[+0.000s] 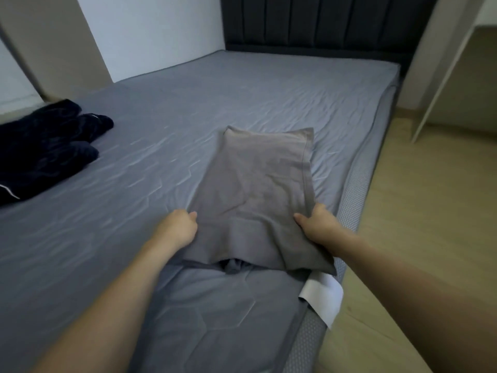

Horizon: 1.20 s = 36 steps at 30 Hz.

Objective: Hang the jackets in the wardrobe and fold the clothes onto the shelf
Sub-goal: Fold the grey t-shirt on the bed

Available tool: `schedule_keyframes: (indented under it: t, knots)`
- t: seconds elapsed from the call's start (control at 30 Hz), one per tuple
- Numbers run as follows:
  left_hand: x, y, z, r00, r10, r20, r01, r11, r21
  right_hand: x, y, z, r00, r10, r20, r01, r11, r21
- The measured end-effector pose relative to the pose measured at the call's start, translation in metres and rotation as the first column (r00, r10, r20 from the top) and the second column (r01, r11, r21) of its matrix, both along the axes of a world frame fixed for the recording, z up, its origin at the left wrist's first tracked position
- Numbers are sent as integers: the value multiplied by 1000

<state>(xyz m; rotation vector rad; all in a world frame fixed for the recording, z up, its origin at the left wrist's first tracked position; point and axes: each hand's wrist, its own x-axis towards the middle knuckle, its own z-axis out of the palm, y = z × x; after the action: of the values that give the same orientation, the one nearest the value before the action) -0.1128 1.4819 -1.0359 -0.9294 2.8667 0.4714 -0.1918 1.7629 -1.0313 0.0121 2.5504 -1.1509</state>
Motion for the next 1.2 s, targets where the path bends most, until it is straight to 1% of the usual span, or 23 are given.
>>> schedule_keyframes:
  t: [0.07,0.17,0.2,0.23,0.27,0.33,0.37,0.43,0.5,0.53,0.57,0.6,0.63,0.67,0.73,0.77,0.83,0.9,0.97,1.03,1.1,1.13,1.2]
  knots:
    - [10,-14,2,1000,-16,-6,15,1000,-26,8,4,1,1000,4,-27,-1,995,100]
    - [31,-17,3,997,-69,30,74,961,-265,11,6,0,999,6,-31,-1,986,164]
    - [38,-12,4,988,-151,-20,140,950,-279,12,7,-1,999,11,-32,-6,985,174]
    - [43,-6,4,949,-295,-111,262,934,-245,11,8,-2,999,13,-38,-6,984,180]
    - [48,1,5,867,-460,-192,425,883,-197,10,8,-4,999,12,-49,-3,983,181]
    - [61,14,6,707,-675,-211,649,738,-186,11,10,-7,998,18,-55,-9,989,148]
    - [66,18,4,660,-732,-171,691,680,-244,12,11,-8,998,27,-48,-22,994,103]
    - [72,24,-1,614,-786,-72,724,597,-344,16,13,-9,997,56,-51,-56,998,-2]
    - [76,28,-5,602,-799,-18,732,560,-387,20,12,-10,989,111,-102,-111,994,9]
    - [76,29,-6,585,-811,8,736,526,-427,24,10,-10,979,149,-137,-137,986,96]
    - [75,32,-7,559,-828,48,743,474,-473,29,7,-10,962,206,-179,-155,953,260]
    - [74,35,-8,535,-839,95,754,424,-502,34,3,-9,926,297,-233,-160,868,471]
    - [74,39,-9,516,-847,127,768,391,-507,40,-1,-8,861,421,-286,-149,746,649]
    - [74,42,-10,504,-851,150,784,378,-493,46,-5,-7,781,541,-314,-135,636,760]
    - [73,45,-9,495,-853,165,810,384,-443,54,-10,-5,662,685,-304,-183,540,821]
    - [72,43,-8,512,-844,160,806,408,-428,56,-11,-5,652,712,-262,-253,529,810]
    - [70,36,-6,629,-763,150,747,540,-387,60,-13,-4,676,730,-101,-398,477,784]
    - [65,27,-3,742,-644,184,661,658,-360,65,-15,-5,648,761,-27,-395,367,842]
    - [58,27,-1,773,-607,185,623,667,-409,66,-18,-5,627,777,-57,-315,319,894]
    - [51,31,5,798,-597,85,567,694,-445,64,-21,1,582,800,-144,-218,324,920]
    - [43,36,19,841,-538,-50,470,774,-423,61,-25,13,540,822,-183,-193,333,923]
    - [38,37,29,849,-519,-100,436,795,-422,59,-27,21,568,798,-201,-205,374,904]
    - [29,39,55,854,-499,-147,387,798,-462,51,-31,51,687,689,-231,-222,501,836]
